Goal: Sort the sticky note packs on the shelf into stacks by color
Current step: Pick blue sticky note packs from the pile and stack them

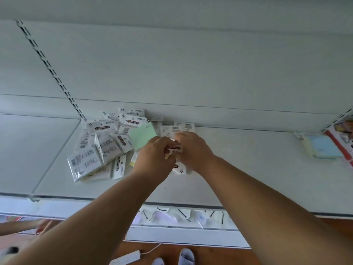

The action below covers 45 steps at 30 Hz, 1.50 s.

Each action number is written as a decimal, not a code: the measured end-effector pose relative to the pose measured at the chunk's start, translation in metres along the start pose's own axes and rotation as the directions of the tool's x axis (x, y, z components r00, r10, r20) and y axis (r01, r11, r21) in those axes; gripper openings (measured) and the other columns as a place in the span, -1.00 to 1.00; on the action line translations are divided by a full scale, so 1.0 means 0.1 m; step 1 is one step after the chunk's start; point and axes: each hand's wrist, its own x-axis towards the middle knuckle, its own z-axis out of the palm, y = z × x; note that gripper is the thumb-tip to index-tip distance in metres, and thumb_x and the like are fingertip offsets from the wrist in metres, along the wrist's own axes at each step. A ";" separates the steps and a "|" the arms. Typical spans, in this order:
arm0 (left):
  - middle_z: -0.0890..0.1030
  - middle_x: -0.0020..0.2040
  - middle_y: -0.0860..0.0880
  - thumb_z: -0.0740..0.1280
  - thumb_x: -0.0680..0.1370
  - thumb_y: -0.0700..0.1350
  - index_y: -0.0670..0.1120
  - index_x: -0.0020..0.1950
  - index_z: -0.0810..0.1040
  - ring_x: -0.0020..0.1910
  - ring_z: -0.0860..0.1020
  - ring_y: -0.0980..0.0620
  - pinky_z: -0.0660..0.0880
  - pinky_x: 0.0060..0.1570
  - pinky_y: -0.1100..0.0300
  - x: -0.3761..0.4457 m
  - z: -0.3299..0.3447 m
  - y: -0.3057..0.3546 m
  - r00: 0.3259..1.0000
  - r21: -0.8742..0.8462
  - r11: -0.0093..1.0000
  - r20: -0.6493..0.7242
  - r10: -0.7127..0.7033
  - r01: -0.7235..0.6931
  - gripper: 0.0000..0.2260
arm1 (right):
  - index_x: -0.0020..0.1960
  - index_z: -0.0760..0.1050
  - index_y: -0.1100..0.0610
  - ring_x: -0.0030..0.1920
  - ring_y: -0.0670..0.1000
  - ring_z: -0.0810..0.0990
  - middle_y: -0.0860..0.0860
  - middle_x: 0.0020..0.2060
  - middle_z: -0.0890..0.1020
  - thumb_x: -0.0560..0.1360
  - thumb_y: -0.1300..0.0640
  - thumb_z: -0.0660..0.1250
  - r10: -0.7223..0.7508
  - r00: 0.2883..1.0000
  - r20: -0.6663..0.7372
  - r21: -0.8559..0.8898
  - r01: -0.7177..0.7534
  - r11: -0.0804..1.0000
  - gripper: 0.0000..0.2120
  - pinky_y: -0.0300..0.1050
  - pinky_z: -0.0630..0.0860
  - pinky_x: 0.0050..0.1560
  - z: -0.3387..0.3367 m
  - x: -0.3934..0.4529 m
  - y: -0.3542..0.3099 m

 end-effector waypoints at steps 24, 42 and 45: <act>0.65 -0.15 -0.02 0.49 0.41 -0.17 0.00 -0.03 0.54 -0.29 0.61 0.00 0.64 -0.18 0.05 -0.04 0.17 0.32 0.933 -0.516 0.825 0.359 -0.037 0.231 -0.79 | 0.23 0.43 0.07 0.02 0.08 0.65 0.10 0.03 0.66 0.43 0.36 0.38 0.772 0.634 -0.038 0.973 -0.153 0.174 -0.57 0.05 0.61 -0.03 -0.60 -0.99 0.05; 0.64 -0.15 0.08 0.42 0.47 -0.12 0.04 0.01 0.55 -0.19 0.61 0.04 0.56 -0.19 0.15 -0.20 2.44 2.49 0.944 -0.339 0.930 0.328 -0.026 0.143 -0.84 | 0.13 0.43 0.01 -0.02 -0.04 0.59 -0.03 0.07 0.59 0.48 0.09 0.42 0.774 0.609 -0.172 0.640 -0.528 0.558 -0.73 -0.13 0.59 -0.08 -1.42 -2.29 2.70; 0.65 -0.13 0.09 0.43 0.47 -0.09 0.06 0.05 0.54 -0.19 0.62 0.07 0.58 -0.19 0.14 -0.05 2.65 2.80 0.963 -0.347 0.923 0.261 -0.074 0.165 -0.81 | 0.23 0.43 0.03 -0.01 -0.06 0.58 -0.02 0.14 0.58 0.51 0.14 0.39 0.721 0.674 -0.162 0.598 -0.514 0.615 -0.68 -0.23 0.57 -0.16 -1.63 -2.23 3.07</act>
